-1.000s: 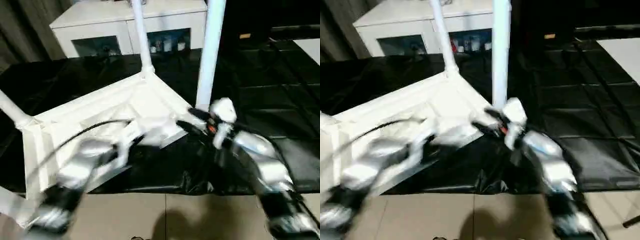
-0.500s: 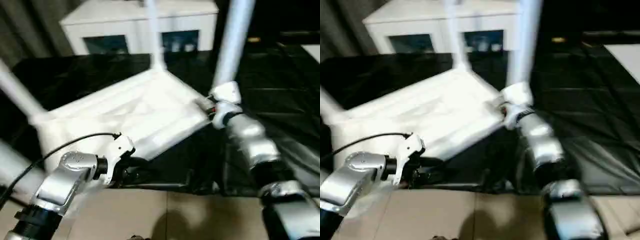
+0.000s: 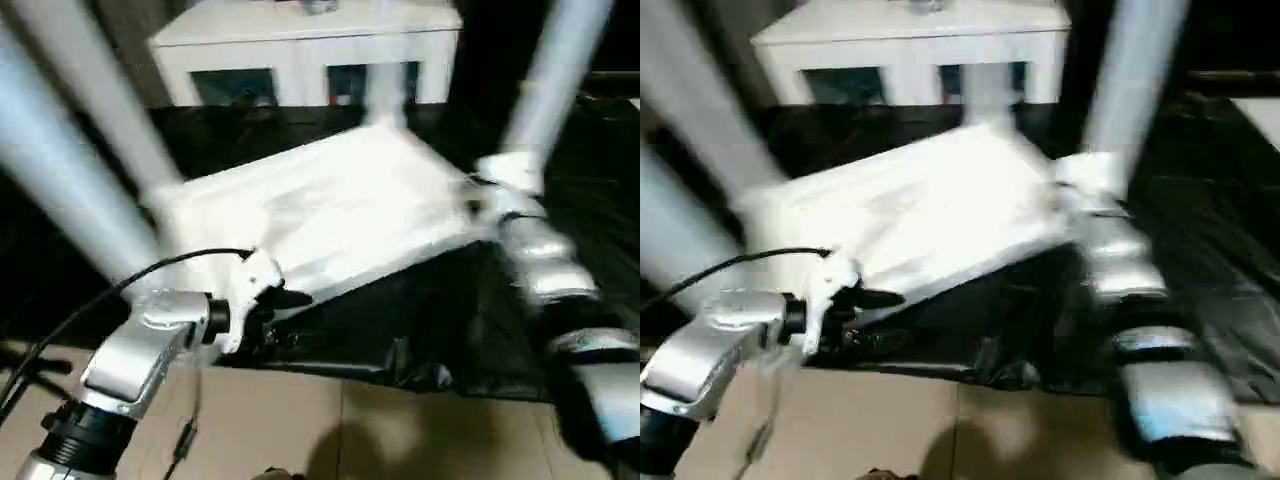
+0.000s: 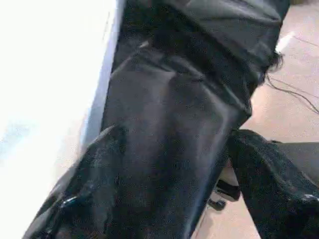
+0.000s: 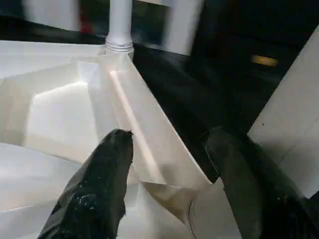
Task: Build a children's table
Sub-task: Rotate table base
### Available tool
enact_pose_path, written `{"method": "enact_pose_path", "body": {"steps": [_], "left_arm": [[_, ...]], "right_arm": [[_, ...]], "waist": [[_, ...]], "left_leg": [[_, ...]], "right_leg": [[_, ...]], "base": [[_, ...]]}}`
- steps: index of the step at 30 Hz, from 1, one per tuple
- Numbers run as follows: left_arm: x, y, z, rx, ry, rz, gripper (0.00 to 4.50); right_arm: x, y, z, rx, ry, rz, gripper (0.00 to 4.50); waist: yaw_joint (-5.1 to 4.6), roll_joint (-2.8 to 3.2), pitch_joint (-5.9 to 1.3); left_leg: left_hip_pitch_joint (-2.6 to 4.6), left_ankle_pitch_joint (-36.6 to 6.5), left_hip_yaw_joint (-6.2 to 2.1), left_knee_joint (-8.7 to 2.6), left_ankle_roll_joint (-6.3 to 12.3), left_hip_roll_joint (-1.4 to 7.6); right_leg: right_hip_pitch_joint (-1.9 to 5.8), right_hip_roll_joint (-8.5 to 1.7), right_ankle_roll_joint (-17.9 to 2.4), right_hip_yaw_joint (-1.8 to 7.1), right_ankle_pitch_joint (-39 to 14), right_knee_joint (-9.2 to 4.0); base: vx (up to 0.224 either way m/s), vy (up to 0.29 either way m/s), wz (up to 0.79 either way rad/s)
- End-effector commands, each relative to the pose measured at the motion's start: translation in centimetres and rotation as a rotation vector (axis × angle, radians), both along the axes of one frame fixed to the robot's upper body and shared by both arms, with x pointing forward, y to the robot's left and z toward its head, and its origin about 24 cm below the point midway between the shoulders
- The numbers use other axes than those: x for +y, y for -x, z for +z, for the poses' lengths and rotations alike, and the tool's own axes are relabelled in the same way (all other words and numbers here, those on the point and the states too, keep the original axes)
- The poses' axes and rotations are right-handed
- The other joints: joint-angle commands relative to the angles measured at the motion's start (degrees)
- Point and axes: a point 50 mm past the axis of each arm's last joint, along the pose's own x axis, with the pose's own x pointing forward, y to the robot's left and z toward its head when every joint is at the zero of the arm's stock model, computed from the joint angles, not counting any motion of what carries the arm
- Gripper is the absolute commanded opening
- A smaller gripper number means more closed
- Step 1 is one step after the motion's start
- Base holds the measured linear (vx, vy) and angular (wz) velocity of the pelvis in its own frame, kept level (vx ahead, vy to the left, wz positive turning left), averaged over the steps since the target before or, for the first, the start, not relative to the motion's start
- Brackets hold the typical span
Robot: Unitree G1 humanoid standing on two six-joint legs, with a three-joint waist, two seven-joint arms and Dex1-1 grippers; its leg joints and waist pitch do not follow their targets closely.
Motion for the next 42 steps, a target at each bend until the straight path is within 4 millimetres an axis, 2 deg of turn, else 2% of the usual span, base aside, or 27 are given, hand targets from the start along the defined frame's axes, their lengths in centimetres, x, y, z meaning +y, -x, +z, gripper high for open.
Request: {"method": "enact_pose_path", "body": {"steps": [1,3,5,6,9,10,11,13,14,15,17,18,19,20,21,22,23,24,25,26,27,29,32,36,37,41,42], "left_arm": [[1.2,-0.6,0.5,-0.053,0.009,0.074,3.93],[1.1,-1.3,1.2,-0.123,0.05,0.123,4.21],[1.0,-1.2,1.3,-0.119,0.07,0.119,4.26],[0.9,-1.2,1.3,-0.114,0.076,0.114,4.33],[1.4,-0.4,1.2,-0.077,0.11,0.105,4.42],[2.2,0.2,1.1,-0.055,0.122,0.107,4.42],[3.4,0.8,1.0,-0.027,0.124,0.122,4.42],[3.7,0.9,1.0,-0.021,0.125,0.127,4.42],[4.2,1.2,0.9,-0.013,0.124,0.132,4.42],[4.7,1.6,0.9,-0.002,0.128,0.139,4.42],[6.5,2.9,0.8,0.031,0.152,0.161,4.42],[6.9,3.2,0.8,0.039,0.164,0.167,4.42],[7.4,3.4,0.8,0.042,0.172,0.181,4.42],[8.1,3.7,0.7,0.045,0.177,0.204,4.42],[8.7,4.0,0.7,0.046,0.185,0.222,4.42],[8.9,4.1,0.7,0.045,0.189,0.231,4.42],[10.1,4.7,0.9,0.034,0.216,0.274,4.42],[10.4,4.9,0.9,0.032,0.221,0.285,4.42],[11.2,5.2,1.1,0.028,0.226,0.311,4.42],[11.2,5.2,1.1,0.028,0.226,0.311,4.42],[12.3,5.4,1.3,0.02,0.223,0.349,4.42],[13.5,5.5,1.8,0.004,0.22,0.384,4.42],[15.3,5.2,2.9,-0.042,0.227,0.442,4.42],[14.8,4.4,3.5,-0.073,0.266,0.431,4.42],[14.5,4.0,3.6,-0.081,0.28,0.422,4.42],[12.9,1.7,3.1,-0.102,0.298,0.431,4.42],[12.6,1.4,3.0,-0.103,0.302,0.425,4.42]], "right_arm": [[-1.9,0.1,1.0,-0.039,0.003,-0.091,2.78],[-1.8,0.1,0.9,-0.037,0.006,-0.067,2.78],[-1.1,0.0,0.7,-0.038,-0.012,-0.024,2.78],[-0.9,0.0,0.6,-0.039,-0.017,-0.01,2.78],[0.7,-0.1,0.2,-0.046,-0.033,0.103,2.78],[1.7,0.0,0.1,-0.057,-0.023,0.185,2.78],[2.7,0.1,0.1,-0.067,-0.043,0.272,2.78],[2.9,0.2,0.1,-0.07,-0.05,0.291,2.78],[3.3,0.3,0.0,-0.07,-0.052,0.317,2.78],[3.5,0.5,-0.2,-0.07,-0.052,0.335,2.78],[4.2,1.1,-1.0,-0.065,-0.055,0.36,2.78],[4.2,1.2,-1.3,-0.062,-0.058,0.348,2.78],[4.0,1.3,-1.6,-0.057,-0.057,0.321,2.78],[3.7,1.4,-2.0,-0.051,-0.062,0.271,2.78],[3.4,1.6,-2.4,-0.055,-0.081,0.228,2.78],[3.3,1.7,-2.5,-0.056,-0.089,0.21,2.78],[2.8,2.3,-3.3,-0.066,-0.132,0.144,2.78],[2.7,2.6,-3.5,-0.065,-0.138,0.134,2.78],[2.6,2.9,-4.0,-0.057,-0.138,0.129,2.78],[2.6,2.9,-4.0,-0.057,-0.138,0.129,2.78],[2.4,3.4,-4.8,-0.028,-0.134,0.124,2.78],[2.1,3.9,-5.5,0.002,-0.128,0.099,2.78],[1.5,4.5,-6.2,0.036,-0.093,0.034,2.78],[0.9,4.7,-6.6,0.05,-0.086,-0.037,2.78],[0.9,4.8,-6.7,0.057,-0.082,-0.048,2.78],[1.5,4.7,-7.1,0.098,-0.069,-0.035,2.78],[1.7,4.7,-7.3,0.111,-0.068,-0.019,2.78]], "waist": [[-1.07,-1.35,-4.05],[-1.48,-1.48,-4.04],[-2.09,-1.68,-4.06],[-2.35,-1.66,-4.18],[-3.47,-1.93,-4.23],[-3.74,-1.94,-4.3],[-3.88,-1.78,-4.38],[-4.06,-1.7,-4.62],[-4.16,-1.45,-4.64],[-4.05,-1.44,-4.48],[-3.98,-1.51,-4.21],[-3.92,-1.53,-4.19],[-3.92,-1.53,-4.19],[-3.89,-1.51,-3.94],[-3.83,-1.4,-3.98],[-3.71,-1.7,-3.89],[-3.6,-1.69,-3.76],[-3.27,-1.51,-3.67],[-3.37,-1.48,-3.64],[-3.16,-1.62,-3.59],[-3.1,-1.63,-3.59],[-2.99,-2.33,-3.43],[-3.24,-2.44,-3.15],[-3.35,-2.55,-2.64],[-3.35,-2.57,-2.5],[-3.53,-2.78,-2.75],[-3.63,-2.88,-2.75]], "left_leg": [[3.04,-17.3,-1.33,-3.87,0.61,1.92],[2.21,-17.5,-1.65,-3.94,0.8,1.87],[1.79,-17.4,-1.77,-3.97,1.48,1.84],[1.78,-17.3,-1.77,-3.85,1.74,1.82],[0.82,-14.6,-1.9,-3.62,3.91,1.74],[0.53,-12.8,-1.96,-3.45,4.83,1.7],[0.62,-11.2,-2.01,-3.25,5.83,1.71],[0.62,-9.3,-2.06,-2.87,7.13,1.73],[0.96,-7.9,-2.02,-2.64,8.59,1.78],[1.08,-8.4,-1.92,-2.67,8.72,1.81],[0.92,-9.9,-2.02,-3.03,8.23,2.02],[1.47,-12.1,-2.04,-3.31,6.99,2.17],[1.47,-12.1,-2.04,-3.31,6.99,2.17],[1.71,-14.2,-2.08,-3.68,5.59,2.22],[1.89,-14.9,-2.06,-3.7,5.0,2.2],[2.05,-16.5,-2.06,-3.94,4.16,2.25],[2.19,-17.7,-2.05,-4.09,3.65,2.27],[2.45,-19.1,-1.96,-4.21,2.65,2.3],[2.47,-20.2,-1.98,-4.38,2.07,2.3],[2.76,-22.6,-2.05,-4.65,0.75,2.3],[2.94,-23.4,-2.02,-4.68,0.27,2.28],[2.39,-24.4,-2.27,-5.01,-0.51,2.15],[2.57,-27.0,-2.39,-5.34,-2.22,2.09],[3.29,-32.6,-2.56,-5.67,-4.39,2.07],[3.82,-35.0,-2.64,-5.6,-5.13,2.0],[3.71,-35.1,-2.89,-5.76,-5.35,1.88],[3.27,-34.3,-3.04,-5.82,-5.08,1.85]], "right_leg": [[0.76,-0.03,-11.7,0.44,-14.6,-3.69],[1.23,-0.21,-10.9,0.25,-14.6,-3.52],[1.45,-0.41,-10.7,0.13,-14.9,-3.49],[1.44,-0.48,-10.9,0.1,-14.8,-3.42],[2.03,-0.62,-12.1,-0.17,-12.7,-3.14],[2.17,-0.61,-12.5,-0.31,-11.4,-2.87],[2.01,-0.46,-13.1,-0.37,-9.6,-2.8],[2.04,-0.4,-14.0,-0.41,-6.6,-2.4],[1.75,-0.04,-15.4,-0.49,-5.1,-2.37],[1.59,0.0,-15.8,-0.46,-5.6,-2.5],[1.73,-0.1,-15.5,-0.5,-7.8,-2.46],[1.31,0.1,-15.2,-0.31,-10.5,-2.6],[1.31,0.1,-15.2,-0.31,-10.5,-2.6],[1.08,0.24,-14.9,-0.16,-12.7,-2.9],[0.95,0.25,-14.7,-0.08,-13.2,-2.87],[0.78,0.2,-14.3,0.1,-14.3,-2.99],[0.67,0.25,-13.9,0.15,-15.5,-3.2],[0.34,0.15,-12.8,0.41,-16.5,-3.35],[0.27,0.29,-12.5,0.4,-17.0,-3.36],[0.06,0.43,-11.4,0.48,-18.0,-3.57],[-0.07,0.45,-11.2,0.5,-18.3,-3.64],[0.29,0.18,-10.2,0.59,-20.1,-3.54],[-0.01,0.08,-8.9,0.66,-22.8,-3.94],[-0.5,-0.01,-7.4,0.79,-26.9,-4.67],[-0.82,-0.05,-6.8,0.78,-29.0,-5.06],[-0.36,-0.06,-6.1,0.71,-27.9,-5.09],[-0.02,-0.22,-6.2,0.69,-27.6,-4.97]], "base": [[0.0,0.0,0.0],[0.0,0.0,0.0],[0.0,0.0,0.0],[0.0,0.0,0.0],[0.0,0.0,0.0],[0.0,0.0,0.0],[0.0,0.0,0.0],[0.0,0.0,0.0],[0.0,0.0,0.0],[0.0,0.0,0.0],[0.0,0.0,0.0],[0.0,0.0,0.0],[0.0,0.0,0.0],[0.0,0.0,0.0],[0.0,0.0,0.0],[0.0,0.0,0.0],[0.0,0.0,0.0],[0.0,0.0,0.0],[0.0,0.0,0.0],[0.0,0.0,0.0],[0.0,0.0,0.0],[0.0,0.0,0.0],[0.0,0.0,0.0],[0.0,0.0,0.0],[0.0,0.0,0.0],[0.0,0.0,0.0],[0.0,0.0,0.0]]}}
